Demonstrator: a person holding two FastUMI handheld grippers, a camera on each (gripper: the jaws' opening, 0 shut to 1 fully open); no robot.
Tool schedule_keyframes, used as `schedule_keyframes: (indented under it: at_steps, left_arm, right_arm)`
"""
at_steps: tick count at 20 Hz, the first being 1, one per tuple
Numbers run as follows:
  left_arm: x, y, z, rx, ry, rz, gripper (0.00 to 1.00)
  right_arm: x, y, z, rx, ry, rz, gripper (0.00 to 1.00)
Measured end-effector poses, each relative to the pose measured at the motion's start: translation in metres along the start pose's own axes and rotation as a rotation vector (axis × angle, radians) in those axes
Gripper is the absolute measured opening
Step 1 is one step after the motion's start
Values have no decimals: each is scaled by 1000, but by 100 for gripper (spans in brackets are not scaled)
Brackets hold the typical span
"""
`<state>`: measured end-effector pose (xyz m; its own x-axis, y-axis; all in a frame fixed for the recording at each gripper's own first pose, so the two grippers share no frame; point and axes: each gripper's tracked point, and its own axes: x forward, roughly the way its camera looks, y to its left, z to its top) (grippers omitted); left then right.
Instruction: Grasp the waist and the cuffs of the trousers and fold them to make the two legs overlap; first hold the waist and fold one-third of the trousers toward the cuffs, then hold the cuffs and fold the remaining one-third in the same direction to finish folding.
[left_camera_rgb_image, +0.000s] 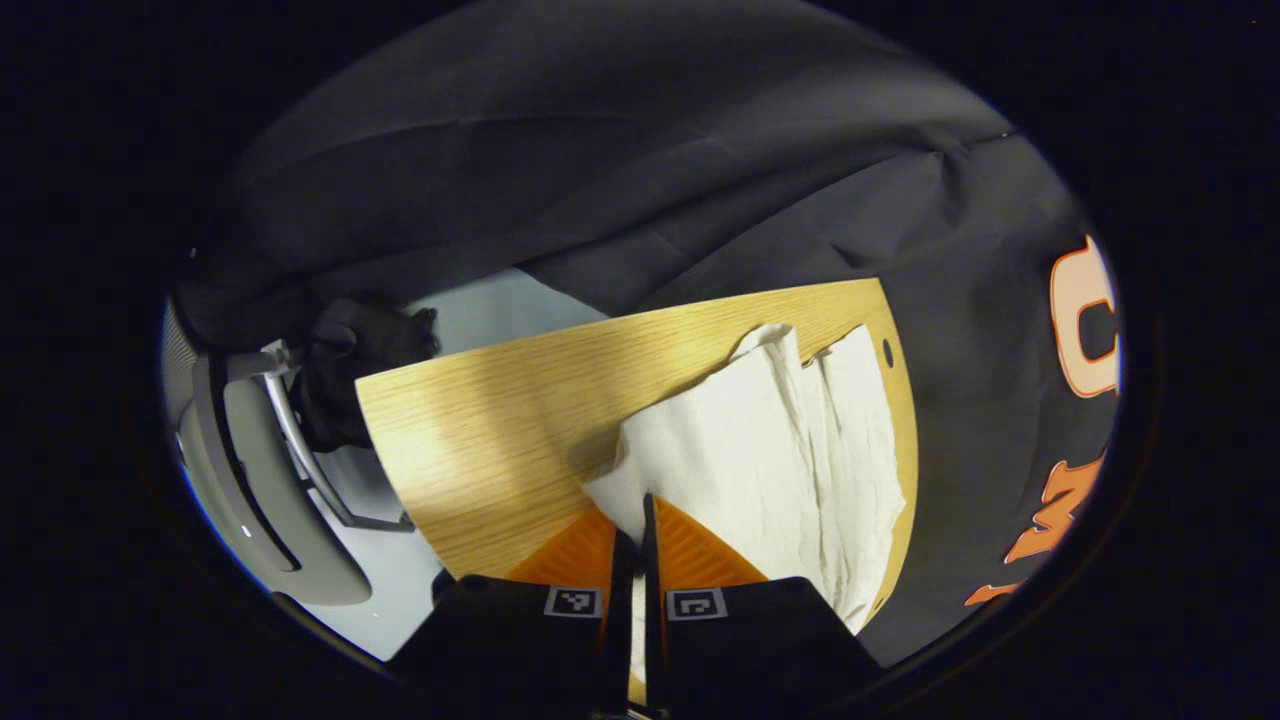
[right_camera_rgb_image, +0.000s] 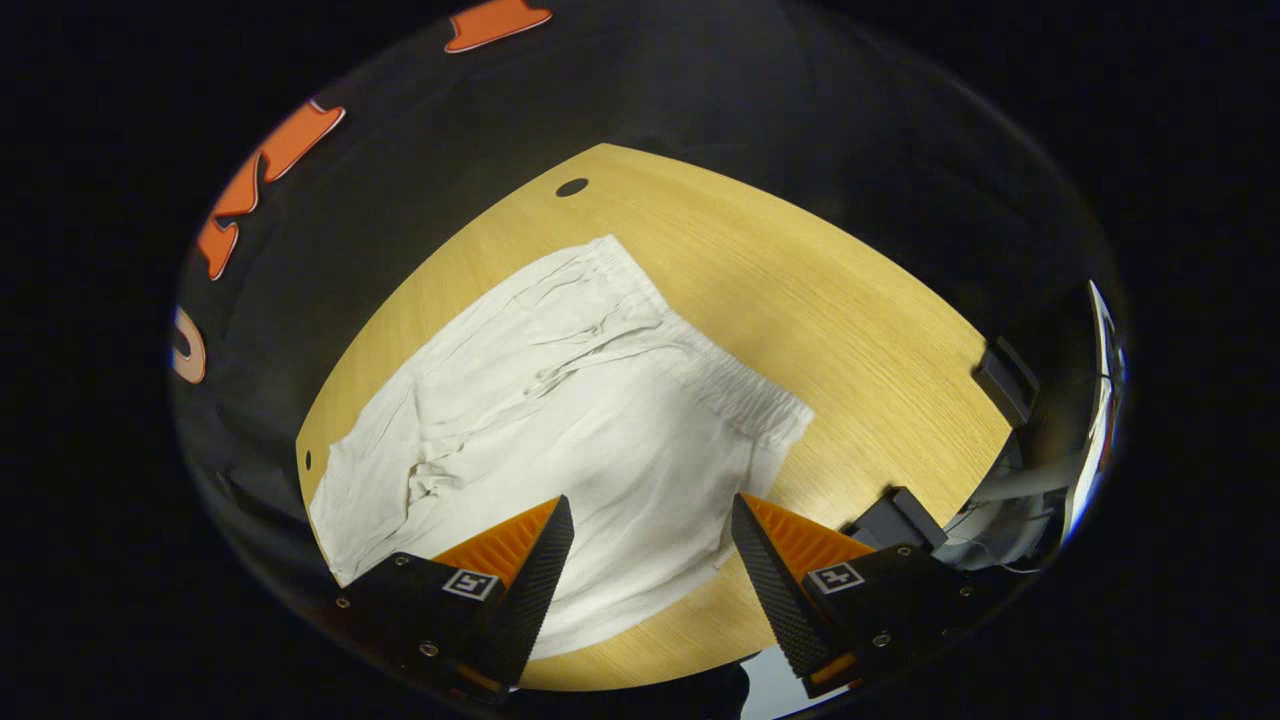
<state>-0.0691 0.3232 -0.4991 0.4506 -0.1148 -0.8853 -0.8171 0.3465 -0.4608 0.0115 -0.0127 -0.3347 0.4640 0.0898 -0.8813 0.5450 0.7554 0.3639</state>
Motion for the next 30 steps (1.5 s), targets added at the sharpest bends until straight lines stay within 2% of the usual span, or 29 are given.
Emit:
schedule_keyframes:
  at_steps: [3, 6, 9, 13, 16, 17, 18, 19, 20, 21, 22, 24, 26, 30]
  left_arm:
    - [-2, -1, 5, 36, -30, 15, 4]
    - [-12, -23, 3, 35, -53, -25, 4]
    - [-23, -36, 6, 47, -64, -27, 4]
    - [-39, -51, 10, 68, -85, -35, 4]
    - [-47, -58, 10, 87, -103, -43, 4]
    - [-51, -62, 11, 93, -107, -45, 4]
    - [-55, -67, 11, 101, -111, -48, 4]
    - [-57, -70, 11, 109, -114, -49, 4]
    - [-59, -75, 10, 115, -119, -52, 4]
    - [-61, -79, 11, 120, -123, -54, 4]
    - [-63, -82, 8, 125, -127, -59, 4]
    - [-71, -86, 9, 138, -141, -64, 5]
    - [-81, -97, 11, 146, -150, -75, 4]
    - [-95, -125, 23, 193, -169, -97, 4]
  right_arm:
    - [4, -20, 5, 65, 4, -11, 96]
    - [16, -40, 9, 98, 17, -39, 94]
    - [38, -50, 10, 128, 38, -57, 94]
    - [57, -57, 19, 154, 40, -83, 83]
    - [64, -67, 21, 170, 60, -125, 69]
    - [69, -67, 25, 192, 50, -118, 65]
    - [68, -68, 26, 214, 56, -110, 55]
    - [71, -67, 29, 232, 51, -92, 51]
    - [72, -65, 29, 259, 49, -73, 36]
    - [71, -61, 33, 294, 42, -49, 29]
    - [70, -59, 35, 321, 33, -26, 15]
    - [59, -58, 42, 361, 9, 26, 8]
    - [47, -54, 51, 373, 1, 69, 5]
    - [31, -34, 73, 367, -20, 141, 5]
